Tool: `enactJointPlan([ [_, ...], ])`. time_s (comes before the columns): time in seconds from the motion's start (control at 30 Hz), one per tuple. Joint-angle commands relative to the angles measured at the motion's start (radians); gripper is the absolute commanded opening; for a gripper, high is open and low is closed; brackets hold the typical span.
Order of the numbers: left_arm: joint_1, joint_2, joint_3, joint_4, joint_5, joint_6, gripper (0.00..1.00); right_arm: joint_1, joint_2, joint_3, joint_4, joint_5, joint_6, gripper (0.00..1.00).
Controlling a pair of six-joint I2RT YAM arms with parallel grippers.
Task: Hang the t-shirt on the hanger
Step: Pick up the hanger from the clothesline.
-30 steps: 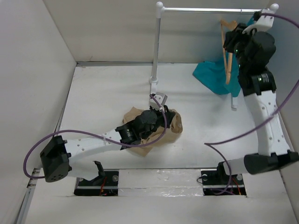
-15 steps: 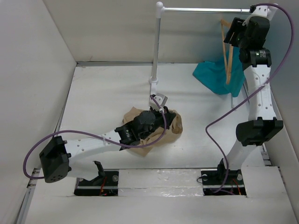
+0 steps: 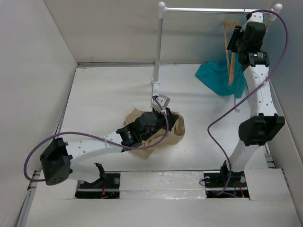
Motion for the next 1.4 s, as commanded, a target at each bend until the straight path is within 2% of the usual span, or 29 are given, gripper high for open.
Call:
enactJointPlan([
  [0.0, 0.009, -0.006, -0.001, 0.073, 0.021, 0.007, 0.00, -0.002, -0.004, 0.002, 0.065, 0.011, -0.023, 0.44],
  [0.1, 0.009, -0.008, -0.002, 0.078, 0.021, 0.005, 0.00, -0.002, -0.001, -0.003, 0.067, 0.009, -0.027, 0.43],
  [0.2, 0.009, -0.009, -0.002, 0.078, 0.021, 0.005, 0.00, -0.002, 0.004, -0.015, 0.068, 0.008, -0.033, 0.38],
  [0.43, 0.009, -0.017, -0.008, 0.076, 0.017, 0.005, 0.00, -0.011, 0.019, -0.036, 0.066, -0.006, -0.026, 0.37],
  [0.5, 0.009, -0.020, -0.010, 0.075, 0.014, 0.005, 0.00, -0.011, 0.022, -0.039, 0.070, -0.005, -0.027, 0.30],
  [0.67, 0.009, -0.025, -0.013, 0.080, 0.014, 0.003, 0.00, -0.011, -0.002, -0.052, 0.096, 0.007, -0.027, 0.06],
  [0.77, 0.009, -0.028, -0.016, 0.081, 0.015, -0.001, 0.00, -0.011, -0.010, -0.041, 0.100, 0.009, -0.029, 0.00],
  [1.37, 0.009, -0.052, -0.027, 0.083, 0.015, 0.002, 0.00, 0.017, -0.126, -0.082, 0.169, 0.037, -0.069, 0.00],
])
